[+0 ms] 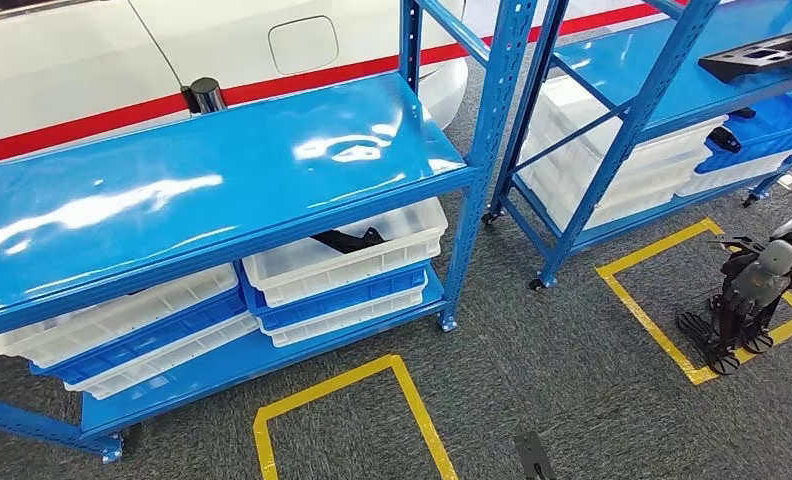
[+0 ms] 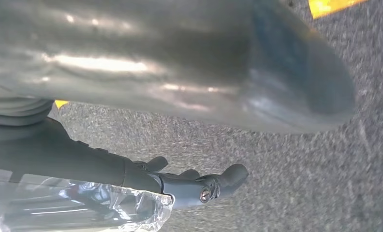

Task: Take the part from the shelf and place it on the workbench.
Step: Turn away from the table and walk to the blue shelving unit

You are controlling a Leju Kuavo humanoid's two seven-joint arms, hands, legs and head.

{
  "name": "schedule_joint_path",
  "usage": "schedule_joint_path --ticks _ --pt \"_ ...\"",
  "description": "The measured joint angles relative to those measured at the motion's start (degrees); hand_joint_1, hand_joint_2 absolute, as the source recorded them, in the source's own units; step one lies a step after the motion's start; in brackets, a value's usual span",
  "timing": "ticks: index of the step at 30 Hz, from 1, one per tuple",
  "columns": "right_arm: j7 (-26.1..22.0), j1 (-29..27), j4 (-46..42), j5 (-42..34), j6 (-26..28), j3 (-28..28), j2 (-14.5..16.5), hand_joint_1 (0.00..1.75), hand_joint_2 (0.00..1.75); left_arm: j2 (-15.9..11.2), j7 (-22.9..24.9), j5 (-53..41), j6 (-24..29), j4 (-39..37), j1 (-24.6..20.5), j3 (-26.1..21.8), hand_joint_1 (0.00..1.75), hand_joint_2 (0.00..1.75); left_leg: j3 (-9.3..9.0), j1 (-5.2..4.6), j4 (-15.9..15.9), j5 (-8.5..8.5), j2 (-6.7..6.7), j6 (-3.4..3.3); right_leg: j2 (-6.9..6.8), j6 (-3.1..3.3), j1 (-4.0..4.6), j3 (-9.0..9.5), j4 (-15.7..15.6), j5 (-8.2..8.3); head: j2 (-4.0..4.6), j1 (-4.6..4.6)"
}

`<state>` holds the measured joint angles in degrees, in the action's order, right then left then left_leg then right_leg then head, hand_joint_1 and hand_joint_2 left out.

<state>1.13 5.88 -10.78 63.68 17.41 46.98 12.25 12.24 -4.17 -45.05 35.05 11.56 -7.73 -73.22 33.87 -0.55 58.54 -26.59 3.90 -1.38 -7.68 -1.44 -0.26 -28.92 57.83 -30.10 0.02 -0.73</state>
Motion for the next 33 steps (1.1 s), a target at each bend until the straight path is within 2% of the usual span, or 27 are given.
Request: schedule_joint_path --ticks 1,3,4,5,6,7,8,9,10,11,12,13,14,16,17,18,20,21,22,23,24,25,27,28,30,33 --pt "0.02 0.14 0.0 0.1 -0.16 0.02 -0.07 0.0 0.0 0.03 0.01 0.03 0.06 0.0 0.0 -0.04 0.0 1.75 -0.15 0.1 -0.33 0.22 -0.73 -0.29 0.39 -0.3 -0.03 0.07 0.18 -0.24 0.0 0.0" --pt "0.04 0.29 0.0 0.3 -0.32 0.04 -0.2 0.0 0.0 0.03 0.01 0.1 0.22 0.0 -0.07 -0.1 0.0 1.75 -0.55 0.52 -1.03 0.77 -2.24 -0.98 3.4 -0.53 -0.16 -1.09 3.05 -1.87 0.0 -0.09" --pt "0.06 0.24 0.0 0.4 -0.37 0.04 -0.32 0.0 0.0 0.04 0.02 0.12 0.27 0.0 -0.12 -0.11 0.0 1.75 -0.6 0.7 -1.19 0.96 -3.03 -1.19 5.42 -0.44 -0.33 -2.65 6.26 -3.32 0.0 -0.14" --pt "0.08 0.14 0.01 0.49 -0.4 0.04 -0.41 0.0 0.0 0.04 0.02 0.13 0.3 -0.01 -0.16 -0.11 0.0 1.75 -0.53 0.75 -1.2 1.03 -3.89 -1.33 6.6 -0.3 -0.41 -4.56 10.09 -4.86 0.0 -0.19" --pt "0.11 0.04 0.01 0.56 -0.41 0.05 -0.5 0.0 0.0 0.06 0.02 0.16 0.31 -0.01 -0.17 -0.12 0.0 1.75 -0.47 0.76 -1.19 1.04 -4.83 -1.37 7.1 -0.32 -0.46 -6.43 13.65 -6.03 0.0 -0.21" --pt "0.15 -0.02 0.02 0.64 -0.41 0.05 -0.6 0.0 0.0 0.1 0.02 0.23 0.31 -0.02 -0.14 -0.14 0.0 1.75 -0.44 0.77 -1.16 1.05 -5.78 -1.38 7.27 -0.58 -0.5 -7.67 15.68 -6.37 0.0 -0.21" --pt "0.2 -0.02 0.02 0.78 -0.41 0.05 -0.65 0.0 0.0 0.12 0.02 0.36 0.32 -0.02 -0.09 -0.16 0.0 1.75 -0.46 0.81 -1.12 1.05 -6.71 -1.34 7.36 -1.06 -0.58 -7.96 15.66 -5.78 0.0 -0.21" --pt "0.26 0.03 0.02 0.91 -0.41 0.05 -0.71 0.0 0.0 0.13 0.01 0.5 0.33 -0.02 -0.06 -0.18 0.0 1.75 -0.51 0.89 -1.04 1.04 -7.64 -1.25 7.53 -1.7 -0.72 -7.17 13.38 -4.33 0.0 -0.21" --pt "0.3 0.09 0.02 1.02 -0.41 0.05 -0.76 0.0 0.0 0.13 0.0 0.63 0.33 -0.02 -0.03 -0.2 0.0 1.75 -0.55 1.0 -0.91 0.99 -8.53 -1.07 8.17 -2.41 -0.98 -5.53 9.43 -2.37 0.0 -0.21" --pt "0.33 0.16 0.02 1.09 -0.41 0.05 -0.8 0.0 0.0 0.11 -0.03 0.72 0.32 -0.02 -0.01 -0.2 0.0 1.75 -0.53 1.1 -0.75 0.92 -9.33 -0.8 9.47 -2.86 -1.26 -3.94 5.75 -0.85 0.0 -0.23" --pt "0.36 0.24 0.03 1.1 -0.45 0.05 -0.74 0.0 0.0 0.1 -0.09 0.75 0.28 -0.02 0.0 -0.21 0.0 1.75 -0.37 1.05 -0.43 0.8 -10.04 -0.43 10.93 -2.95 -1.53 -2.68 2.76 0.27 0.0 -0.28" --pt "0.37 0.29 0.04 1.1 -0.5 0.04 -0.67 0.0 0.0 0.09 -0.2 0.78 0.21 -0.02 0.0 -0.21 0.0 1.75 -0.14 0.99 -0.22 0.76 -10.64 -0.06 12.16 -2.7 -1.65 -2.01 1.25 0.77 0.0 -0.23" --pt "0.38 0.3 0.05 1.08 -0.54 0.05 -0.6 0.0 0.0 0.05 -0.33 0.79 0.09 -0.02 0.05 -0.22 0.0 1.75 0.13 0.96 -0.11 0.79 -11.22 0.3 12.74 -2.18 -1.62 -1.9 1.05 0.71 0.0 -0.19" --pt "0.41 0.31 0.06 1.02 -0.57 0.11 -0.52 0.0 0.0 -0.04 -0.5 0.78 -0.28 -0.02 0.21 -0.22 0.0 0.87 0.58 1.09 0.07 0.84 -11.95 0.86 11.84 -1.15 -1.57 -1.8 1.06 0.88 0.0 -0.04" --pt "0.38 0.35 0.05 0.98 -0.56 0.15 -0.5 0.0 0.0 -0.09 -0.52 0.76 -0.45 -0.02 0.3 -0.22 0.0 0.44 0.93 1.11 0.71 0.45 -11.06 1.08 11.15 -0.73 -1.62 -1.74 1.02 0.93 0.0 -0.02" --pt "0.31 0.37 0.05 0.95 -0.55 0.17 -0.45 0.0 0.0 -0.12 -0.51 0.72 -0.61 -0.02 0.32 -0.22 0.0 0.0 1.66 1.1 2.26 -0.48 -9.51 1.27 10.43 -0.22 -1.67 -1.68 0.95 0.98 0.0 0.04" --pt "0.05 0.14 0.04 0.84 -0.46 0.19 -0.41 0.0 0.0 -0.15 -0.5 0.61 -0.86 -0.02 0.13 -0.21 0.0 0.0 4.72 1.05 8.48 -3.8 -5.83 1.6 8.89 0.56 -1.41 -1.6 0.9 0.85 0.0 0.15" --pt "-0.11 -0.06 0.04 0.79 -0.4 0.2 -0.44 0.0 0.0 -0.16 -0.5 0.55 -0.97 -0.02 0.05 -0.2 0.0 0.0 6.61 1.12 12.17 -5.42 -4.94 1.74 8.08 0.84 -1.22 -1.62 0.91 0.78 0.0 0.18" --pt "-0.27 -0.2 0.04 0.69 -0.32 0.21 -0.5 0.0 0.0 -0.16 -0.56 0.49 -1.08 -0.02 0.05 -0.21 0.0 0.44 8.0 1.19 14.91 -6.36 -4.47 1.81 7.39 0.93 -1.07 -1.65 0.92 0.71 0.0 0.18" --pt "-0.4 -0.25 0.04 0.5 -0.22 0.25 -0.55 0.0 0.0 -0.16 -0.73 0.36 -1.26 -0.02 0.13 -0.22 0.0 0.87 8.45 1.23 15.86 -6.28 -4.25 1.81 6.81 0.97 -0.97 -1.68 0.93 0.68 0.0 0.18" --pt "-0.52 -0.23 0.04 0.2 -0.13 0.34 -0.58 0.0 0.0 -0.15 -0.98 0.21 -1.5 -0.02 0.24 -0.23 0.0 1.31 7.66 1.26 14.5 -5.14 -4.14 1.72 6.45 0.98 -0.93 -1.67 0.93 0.65 0.0 0.19" --pt "-0.62 -0.2 0.04 -0.17 -0.03 0.45 -0.58 0.0 0.0 -0.15 -1.29 0.06 -1.78 -0.02 0.33 -0.24 0.0 1.75 5.87 1.27 11.35 -3.4 -4.07 1.53 6.22 0.97 -0.92 -1.6 0.93 0.63 0.0 0.19" --pt "-0.82 -0.16 0.04 -0.91 0.17 0.79 -0.52 0.0 0.0 -0.15 -1.73 -0.22 -2.45 -0.02 0.38 -0.22 0.0 1.75 1.71 1.08 3.89 -0.85 -3.71 0.97 5.94 0.78 -0.69 -1.51 0.96 0.51 0.0 0.16" --pt "-0.95 -0.17 0.04 -1.19 0.29 1.0 -0.5 0.0 0.0 -0.11 -1.82 -0.37 -2.75 -0.02 0.38 -0.19 0.0 1.75 0.48 0.93 1.62 -0.34 -3.55 0.8 5.86 0.61 -0.52 -1.54 1.04 0.4 0.0 0.15" --pt "-1.18 -0.23 0.04 -1.69 0.5 1.5 -0.53 0.0 0.0 0.04 -1.85 -0.74 -3.3 -0.02 0.43 -0.12 0.0 1.75 -0.1 0.63 0.43 -0.21 -3.46 0.97 5.81 0.37 -0.03 -1.79 1.13 0.15 0.0 0.1" --pt "-1.3 -0.3 0.04 -2.29 0.57 2.16 -0.57 0.0 0.0 0.11 -1.75 -1.24 -3.86 -0.02 0.58 -0.05 0.0 1.75 -0.2 0.2 0.41 -0.26 -3.51 0.84 5.82 0.17 -0.08 -1.83 0.92 0.13 0.0 0.09"
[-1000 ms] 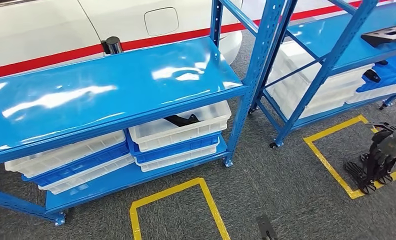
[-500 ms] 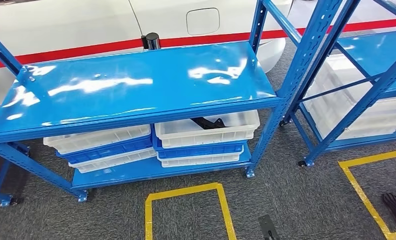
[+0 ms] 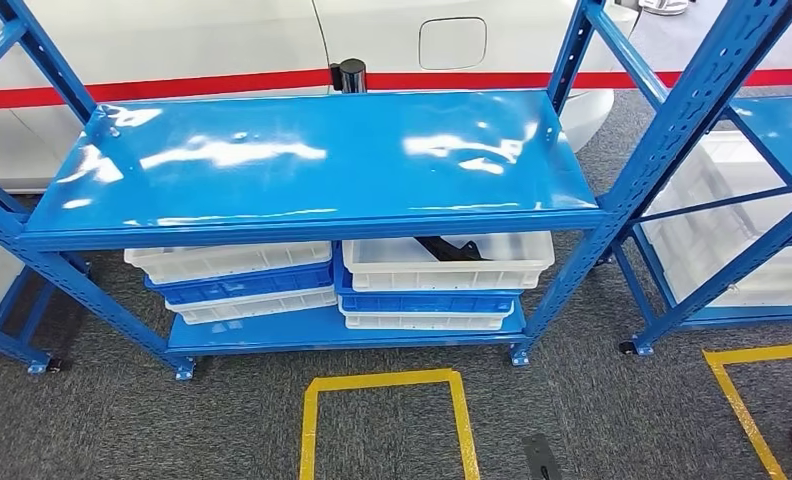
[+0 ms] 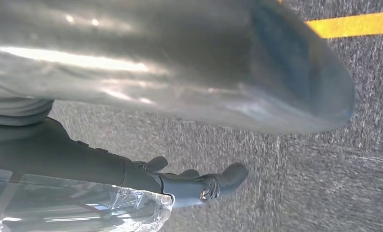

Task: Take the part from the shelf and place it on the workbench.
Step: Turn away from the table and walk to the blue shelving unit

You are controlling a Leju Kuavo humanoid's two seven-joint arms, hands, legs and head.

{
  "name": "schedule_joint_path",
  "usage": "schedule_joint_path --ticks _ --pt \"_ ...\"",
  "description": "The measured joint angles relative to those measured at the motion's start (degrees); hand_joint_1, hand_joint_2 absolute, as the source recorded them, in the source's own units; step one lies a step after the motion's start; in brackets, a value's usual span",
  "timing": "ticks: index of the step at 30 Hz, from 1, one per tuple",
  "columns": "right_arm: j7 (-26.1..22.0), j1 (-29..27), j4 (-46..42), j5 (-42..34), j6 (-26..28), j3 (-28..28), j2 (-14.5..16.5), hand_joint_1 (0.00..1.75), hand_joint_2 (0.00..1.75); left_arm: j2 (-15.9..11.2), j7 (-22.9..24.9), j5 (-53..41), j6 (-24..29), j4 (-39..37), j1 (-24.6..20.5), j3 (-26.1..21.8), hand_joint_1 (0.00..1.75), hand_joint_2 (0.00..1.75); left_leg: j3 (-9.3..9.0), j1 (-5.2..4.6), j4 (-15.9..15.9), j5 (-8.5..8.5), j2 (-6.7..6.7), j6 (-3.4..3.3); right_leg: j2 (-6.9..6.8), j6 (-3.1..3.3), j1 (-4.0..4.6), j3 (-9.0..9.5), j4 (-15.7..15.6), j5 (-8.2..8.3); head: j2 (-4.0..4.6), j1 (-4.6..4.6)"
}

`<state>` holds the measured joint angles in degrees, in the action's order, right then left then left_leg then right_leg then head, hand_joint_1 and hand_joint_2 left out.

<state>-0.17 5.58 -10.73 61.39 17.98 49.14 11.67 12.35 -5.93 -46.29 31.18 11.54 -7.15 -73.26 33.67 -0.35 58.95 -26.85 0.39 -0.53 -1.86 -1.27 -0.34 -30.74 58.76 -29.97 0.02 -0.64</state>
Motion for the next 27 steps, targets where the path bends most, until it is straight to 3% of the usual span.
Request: schedule_joint_path --ticks 1,5,12,26,27 --pt "-0.04 0.0 0.0 -0.12 0.01 0.2 0.0 0.0 0.0 -0.03 0.07 -0.12 -0.12 0.0 0.02 0.03 0.0 1.75 -0.01 -0.09 0.01 -0.05 -0.01 -0.16 0.0 -0.09 -0.06 0.05 -0.12 0.05 0.0 -0.01" --pt "-0.62 -0.02 0.0 -0.19 0.01 0.92 -0.01 0.0 1.75 -0.07 1.16 -0.68 -0.14 0.0 0.08 0.24 0.0 1.75 -0.01 -0.19 0.01 -0.1 -0.03 -0.48 0.0 -0.32 -0.18 0.24 -0.46 0.18 0.0 0.0" --pt "-1.49 -0.27 -0.04 -0.37 -0.04 0.73 -0.29 0.0 1.75 -0.32 3.22 -0.3 -0.46 0.06 0.38 1.57 0.0 1.75 -0.02 -0.23 0.04 -0.14 -0.03 -0.68 0.0 -0.48 -0.24 0.35 -0.6 0.28 0.0 0.01" --pt "-1.22 -3.67 -2.08 -15.17 -4.19 -9.77 -3.14 0.0 1.75 -3.09 3.85 11.1 -7.93 2.02 3.95 18.19 0.0 1.75 -0.12 -0.07 0.01 -0.13 -0.02 -0.7 0.0 -0.47 -0.13 0.62 -0.6 0.26 0.0 0.0" --pt "-1.16 -3.93 -2.27 -16.28 -4.52 -10.67 -3.33 0.0 1.75 -3.29 3.91 11.97 -8.49 2.22 4.25 19.47 0.0 1.31 -0.12 -0.06 0.01 -0.13 -0.02 -0.69 0.0 -0.47 -0.12 0.55 -0.6 0.25 0.0 0.0"
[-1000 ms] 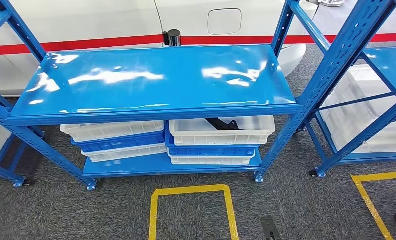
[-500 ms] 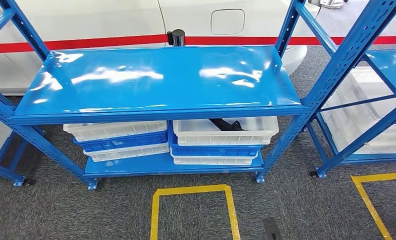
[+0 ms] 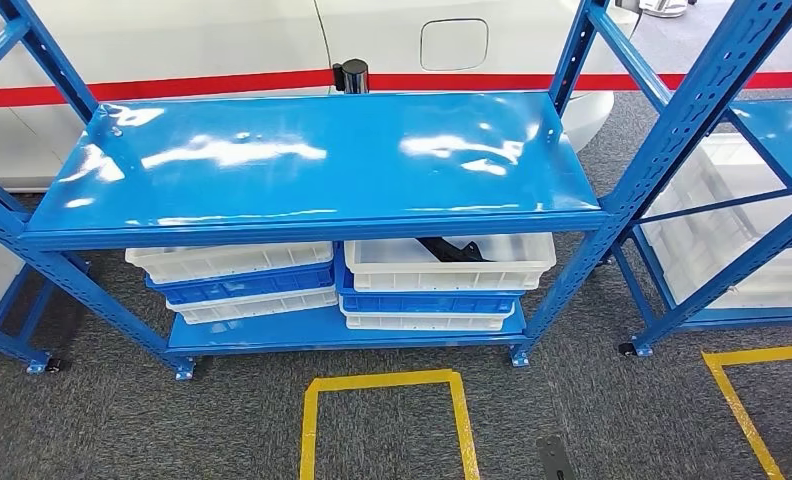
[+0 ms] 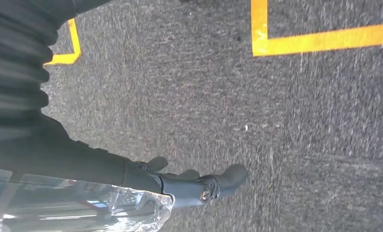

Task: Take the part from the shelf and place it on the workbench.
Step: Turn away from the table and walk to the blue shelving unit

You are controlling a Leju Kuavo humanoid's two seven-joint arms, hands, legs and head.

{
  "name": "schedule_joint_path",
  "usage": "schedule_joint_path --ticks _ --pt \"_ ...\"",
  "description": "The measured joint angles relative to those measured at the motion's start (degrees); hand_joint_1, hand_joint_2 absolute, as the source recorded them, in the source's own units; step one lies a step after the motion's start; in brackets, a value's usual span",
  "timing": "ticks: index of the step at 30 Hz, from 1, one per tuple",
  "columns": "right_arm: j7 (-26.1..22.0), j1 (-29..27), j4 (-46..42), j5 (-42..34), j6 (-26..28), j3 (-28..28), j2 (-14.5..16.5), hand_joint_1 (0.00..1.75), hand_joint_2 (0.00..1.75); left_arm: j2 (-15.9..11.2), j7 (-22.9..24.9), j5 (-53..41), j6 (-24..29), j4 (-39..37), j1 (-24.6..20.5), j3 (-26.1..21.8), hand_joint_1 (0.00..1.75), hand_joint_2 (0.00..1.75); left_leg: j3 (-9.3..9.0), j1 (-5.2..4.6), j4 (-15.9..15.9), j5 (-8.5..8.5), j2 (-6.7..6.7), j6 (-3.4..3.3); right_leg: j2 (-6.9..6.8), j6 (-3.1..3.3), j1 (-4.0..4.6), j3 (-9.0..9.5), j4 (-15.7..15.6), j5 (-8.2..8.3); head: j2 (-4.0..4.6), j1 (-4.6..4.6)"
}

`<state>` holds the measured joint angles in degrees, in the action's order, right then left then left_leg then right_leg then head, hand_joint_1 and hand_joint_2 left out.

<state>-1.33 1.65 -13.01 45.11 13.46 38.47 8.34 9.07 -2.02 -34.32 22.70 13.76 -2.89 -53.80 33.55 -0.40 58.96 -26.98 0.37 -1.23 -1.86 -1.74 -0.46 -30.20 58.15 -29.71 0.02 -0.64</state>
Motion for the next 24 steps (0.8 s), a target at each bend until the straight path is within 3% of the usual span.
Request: schedule_joint_path --ticks 1,3,5,24 --pt "0.05 -0.24 -0.18 -1.1 -0.32 -0.9 -0.21 0.0 1.75 -0.19 0.05 0.84 -0.55 0.19 0.29 1.29 0.0 0.87 0.0 0.01 0.0 0.0 0.0 0.0 0.0 0.0 0.0 -0.07 0.0 0.0 0.0 0.0" --pt "0.12 -0.73 -0.57 -3.31 -0.98 -2.72 -0.59 0.0 0.87 -0.6 0.15 2.53 -1.67 0.56 0.83 3.85 0.0 0.0 0.0 0.01 0.0 -0.01 0.0 0.0 0.0 0.0 0.0 -0.17 0.0 -0.01 0.0 0.01" --pt "0.17 -1.23 -0.96 -5.5 -1.6 -4.5 -0.98 0.0 0.0 -1.02 0.24 4.18 -2.78 0.9 1.31 6.35 0.0 0.0 0.01 0.0 0.0 -0.01 0.0 0.0 0.0 0.0 -0.01 -0.19 0.0 -0.01 0.0 0.01" --pt "0.67 -6.17 -4.5 -26.77 -7.89 -21.77 -4.8 0.0 0.0 -4.97 1.04 20.41 -13.36 4.52 6.82 30.64 0.0 0.0 0.04 0.0 0.0 -0.02 0.0 0.0 0.0 0.0 -0.01 -0.24 0.0 -0.01 0.0 0.01"
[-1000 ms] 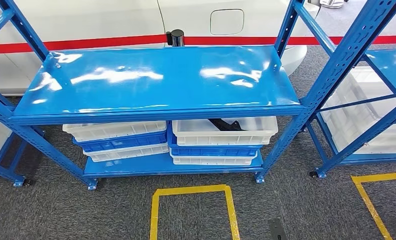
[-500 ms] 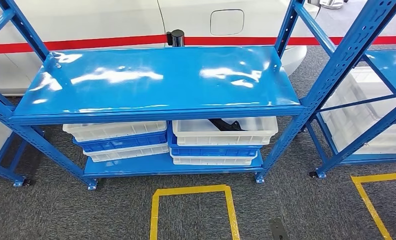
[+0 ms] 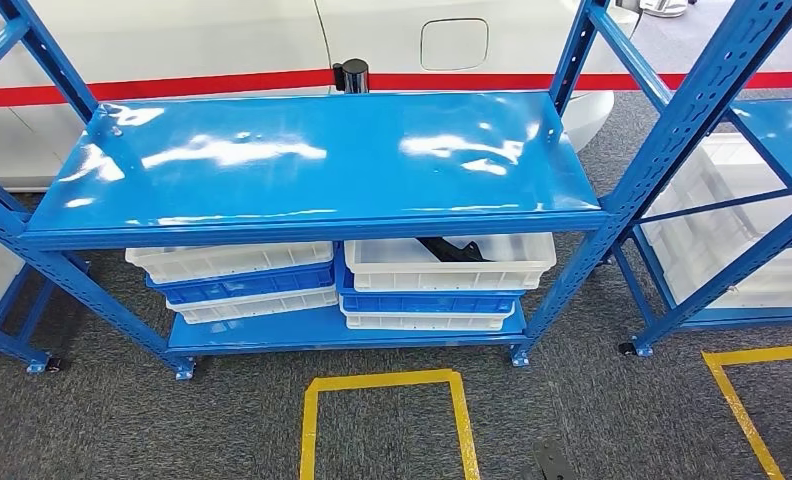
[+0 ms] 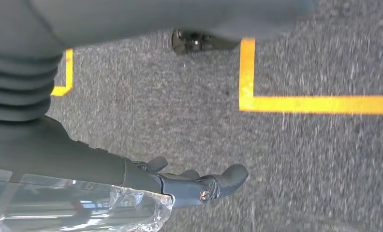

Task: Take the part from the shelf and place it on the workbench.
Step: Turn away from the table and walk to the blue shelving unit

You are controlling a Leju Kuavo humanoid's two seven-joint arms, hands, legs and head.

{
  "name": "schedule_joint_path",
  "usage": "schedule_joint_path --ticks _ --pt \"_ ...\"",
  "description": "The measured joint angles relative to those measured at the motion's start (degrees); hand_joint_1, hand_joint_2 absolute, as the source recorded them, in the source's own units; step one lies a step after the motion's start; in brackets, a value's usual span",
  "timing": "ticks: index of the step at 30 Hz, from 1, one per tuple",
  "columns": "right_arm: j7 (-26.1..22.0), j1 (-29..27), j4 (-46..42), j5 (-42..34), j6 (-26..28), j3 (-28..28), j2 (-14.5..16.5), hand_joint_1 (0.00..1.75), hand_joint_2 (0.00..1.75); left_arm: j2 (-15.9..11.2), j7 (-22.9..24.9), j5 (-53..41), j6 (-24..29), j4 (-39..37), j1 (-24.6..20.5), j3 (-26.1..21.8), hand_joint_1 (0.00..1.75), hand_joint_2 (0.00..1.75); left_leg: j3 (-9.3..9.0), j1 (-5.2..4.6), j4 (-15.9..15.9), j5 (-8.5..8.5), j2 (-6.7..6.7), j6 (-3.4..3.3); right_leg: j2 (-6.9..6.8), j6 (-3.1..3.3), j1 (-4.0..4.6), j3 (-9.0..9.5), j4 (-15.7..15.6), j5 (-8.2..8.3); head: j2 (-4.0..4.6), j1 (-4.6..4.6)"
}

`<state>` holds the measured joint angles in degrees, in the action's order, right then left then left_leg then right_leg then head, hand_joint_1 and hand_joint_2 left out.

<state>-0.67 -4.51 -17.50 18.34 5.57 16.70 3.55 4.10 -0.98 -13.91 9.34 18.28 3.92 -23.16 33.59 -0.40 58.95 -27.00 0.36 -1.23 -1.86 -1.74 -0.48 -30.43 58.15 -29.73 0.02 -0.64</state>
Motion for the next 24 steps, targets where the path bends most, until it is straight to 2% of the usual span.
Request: schedule_joint_path --ticks 14,24 --pt "0.55 -3.39 -2.5 -15.74 -4.69 -12.29 -2.6 0.0 0.0 -2.71 0.54 12.01 -7.93 2.46 3.76 17.2 0.0 0.0 0.03 0.0 0.0 -0.01 0.0 -0.01 0.0 0.0 0.0 -0.04 0.0 -0.01 0.0 -0.01" --pt "0.62 -3.99 -3.07 -18.3 -5.52 -15.1 -3.22 0.0 0.0 -3.41 0.76 13.93 -8.97 2.96 4.3 20.97 0.0 0.0 0.04 0.0 0.0 -0.01 0.0 -0.01 0.0 0.0 0.0 -0.04 0.0 -0.01 0.0 0.01"
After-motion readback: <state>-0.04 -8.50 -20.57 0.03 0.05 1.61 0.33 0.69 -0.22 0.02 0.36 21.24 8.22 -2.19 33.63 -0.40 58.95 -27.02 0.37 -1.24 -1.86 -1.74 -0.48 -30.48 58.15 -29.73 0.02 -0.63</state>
